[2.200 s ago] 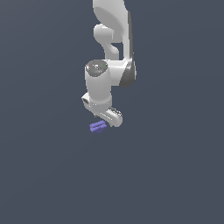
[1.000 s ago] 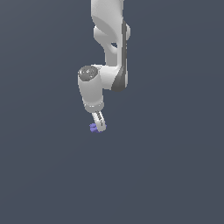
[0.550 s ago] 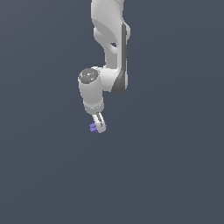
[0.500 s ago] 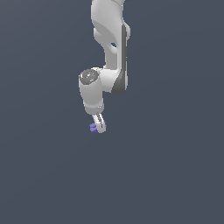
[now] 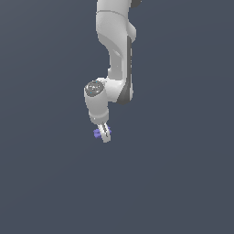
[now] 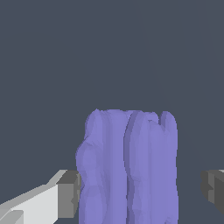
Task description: Pick up the object and move it to a goal position.
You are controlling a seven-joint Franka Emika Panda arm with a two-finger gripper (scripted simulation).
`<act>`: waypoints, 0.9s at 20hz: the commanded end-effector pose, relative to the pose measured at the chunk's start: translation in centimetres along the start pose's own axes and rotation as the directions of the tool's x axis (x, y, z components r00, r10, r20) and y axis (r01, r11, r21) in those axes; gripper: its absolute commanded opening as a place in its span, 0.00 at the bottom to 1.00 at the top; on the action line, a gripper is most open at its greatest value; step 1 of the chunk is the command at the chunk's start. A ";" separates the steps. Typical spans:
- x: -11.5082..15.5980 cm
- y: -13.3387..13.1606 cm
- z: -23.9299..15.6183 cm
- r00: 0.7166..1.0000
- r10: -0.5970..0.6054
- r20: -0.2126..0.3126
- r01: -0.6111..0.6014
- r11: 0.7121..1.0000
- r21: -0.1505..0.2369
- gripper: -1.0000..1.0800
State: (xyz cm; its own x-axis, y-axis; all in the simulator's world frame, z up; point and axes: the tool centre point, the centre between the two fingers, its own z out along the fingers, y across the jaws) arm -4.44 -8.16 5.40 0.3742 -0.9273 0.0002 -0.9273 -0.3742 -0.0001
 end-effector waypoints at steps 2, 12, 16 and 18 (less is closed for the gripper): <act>0.0 0.0 0.2 1.000 0.000 0.000 0.000 1.000 0.000 0.00; 0.0 -0.2 -0.1 1.000 0.000 -0.001 0.000 1.000 0.004 0.00; 0.6 -0.3 -0.5 1.000 0.000 -0.001 0.000 1.000 0.004 0.00; 1.2 -0.5 -0.8 1.000 0.000 -0.001 0.000 1.000 0.003 0.00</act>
State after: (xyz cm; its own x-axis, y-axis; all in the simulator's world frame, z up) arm -3.81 -8.69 5.97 0.3756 -0.9268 -0.0003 -0.9268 -0.3756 -0.0024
